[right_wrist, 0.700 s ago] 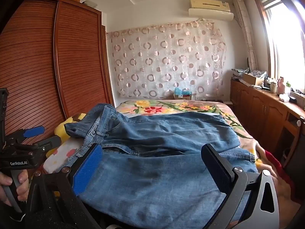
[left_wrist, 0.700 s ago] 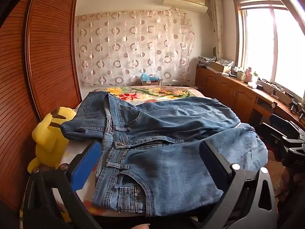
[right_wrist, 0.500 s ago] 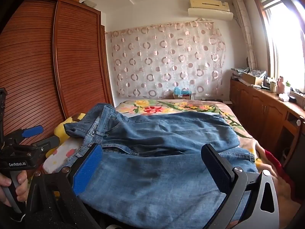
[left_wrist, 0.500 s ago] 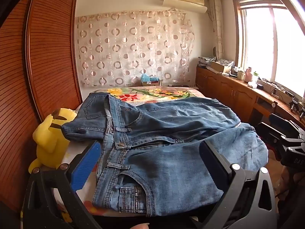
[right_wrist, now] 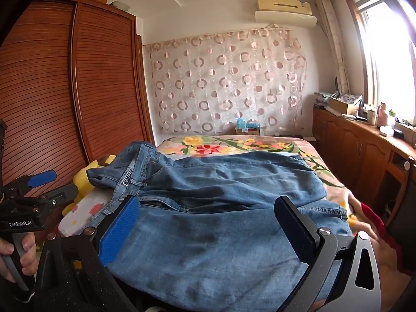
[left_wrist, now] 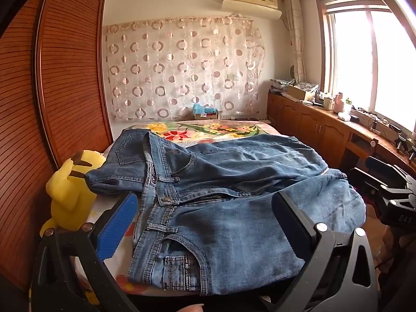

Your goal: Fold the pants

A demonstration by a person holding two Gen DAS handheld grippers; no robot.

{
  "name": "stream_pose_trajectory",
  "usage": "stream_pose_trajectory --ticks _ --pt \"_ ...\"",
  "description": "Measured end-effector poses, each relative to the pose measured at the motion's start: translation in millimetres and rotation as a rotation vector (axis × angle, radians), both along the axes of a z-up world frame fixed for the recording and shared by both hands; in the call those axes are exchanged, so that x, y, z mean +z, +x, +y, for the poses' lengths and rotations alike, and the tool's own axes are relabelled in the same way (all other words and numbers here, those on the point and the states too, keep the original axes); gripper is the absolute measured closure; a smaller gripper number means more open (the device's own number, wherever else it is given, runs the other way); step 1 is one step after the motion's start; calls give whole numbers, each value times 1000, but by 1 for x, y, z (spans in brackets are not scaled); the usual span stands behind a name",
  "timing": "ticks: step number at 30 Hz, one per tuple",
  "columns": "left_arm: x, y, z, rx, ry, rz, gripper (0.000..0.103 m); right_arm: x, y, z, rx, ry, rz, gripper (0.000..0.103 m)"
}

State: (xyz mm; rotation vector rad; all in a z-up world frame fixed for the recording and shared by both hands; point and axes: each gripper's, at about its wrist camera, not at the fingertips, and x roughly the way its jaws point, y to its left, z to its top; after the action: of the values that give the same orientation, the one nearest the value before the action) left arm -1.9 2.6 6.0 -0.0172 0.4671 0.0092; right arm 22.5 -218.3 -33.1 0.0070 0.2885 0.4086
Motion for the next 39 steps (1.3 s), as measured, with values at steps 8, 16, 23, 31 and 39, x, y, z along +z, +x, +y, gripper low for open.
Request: stream_pose_trajectory --ticks 8,16,23,31,39 --pt "11 -5 3 -1 -1 -8 0 -1 0 1 1 -1 -1 0" --pt "10 -6 2 1 3 -11 0 -2 1 2 0 -3 0 0" --pt "12 -7 3 2 3 -12 0 -3 1 2 -1 -3 1 0" --pt "17 -5 1 0 5 -18 0 -3 1 2 0 -2 2 0" --pt "18 -7 1 0 6 -21 0 -2 0 1 1 -1 2 0"
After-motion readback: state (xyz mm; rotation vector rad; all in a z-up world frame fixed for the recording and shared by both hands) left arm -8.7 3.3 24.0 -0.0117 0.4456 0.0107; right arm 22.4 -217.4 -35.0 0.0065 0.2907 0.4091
